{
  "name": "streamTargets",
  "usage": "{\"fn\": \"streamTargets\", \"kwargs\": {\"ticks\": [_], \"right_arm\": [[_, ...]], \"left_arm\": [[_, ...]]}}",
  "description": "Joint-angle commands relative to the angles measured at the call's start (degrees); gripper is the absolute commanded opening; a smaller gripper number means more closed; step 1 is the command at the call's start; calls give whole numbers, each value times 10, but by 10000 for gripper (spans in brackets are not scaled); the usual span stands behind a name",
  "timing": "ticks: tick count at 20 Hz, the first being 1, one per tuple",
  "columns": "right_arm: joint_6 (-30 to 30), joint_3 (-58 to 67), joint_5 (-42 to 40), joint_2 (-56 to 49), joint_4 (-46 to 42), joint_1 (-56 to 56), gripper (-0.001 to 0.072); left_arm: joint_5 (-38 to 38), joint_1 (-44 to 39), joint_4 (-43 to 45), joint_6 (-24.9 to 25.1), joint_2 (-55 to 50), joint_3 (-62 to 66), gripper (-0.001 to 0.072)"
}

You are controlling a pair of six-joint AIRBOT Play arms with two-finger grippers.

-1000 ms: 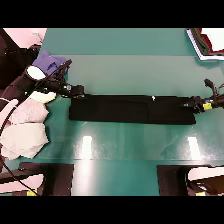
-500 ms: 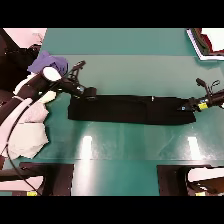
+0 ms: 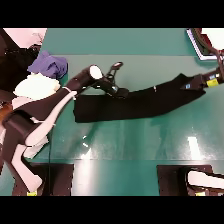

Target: Fold the shirts.

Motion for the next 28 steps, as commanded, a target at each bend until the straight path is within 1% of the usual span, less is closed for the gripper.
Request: {"fn": "streamTargets", "kwargs": {"ticks": [1,4,6,10,11,13,14,17,21,24,26,27,28], "right_arm": [[73,97,12,-3,0,71,12],[82,158,31,-32,0,132,12],[95,197,32,-52,0,166,12],[96,257,33,-86,0,211,12],[96,266,33,-92,0,218,12],[96,280,33,-102,0,229,12],[96,285,33,-106,0,233,12],[96,294,31,-119,0,247,12],[96,294,12,-140,0,295,13],[96,294,-43,-169,1,369,15],[91,294,-113,-201,18,436,16],[71,294,-158,-222,45,469,24],[39,294,-210,-247,77,504,199]], "left_arm": [[18,-24,-8,-33,-65,66,25],[56,-24,-12,-39,-71,69,24],[57,-24,-6,-45,-75,69,25],[53,-22,3,-45,-80,69,25],[46,-19,5,-45,-80,69,24],[6,-7,10,-44,-77,71,24],[-15,4,27,-44,-70,71,24],[-61,46,92,-45,-29,71,24],[-102,133,157,-38,61,72,25],[-128,210,187,-14,139,72,25],[-136,258,196,-14,185,72,25],[-136,280,198,-14,207,72,25],[-137,299,198,-14,224,72,25]]}}
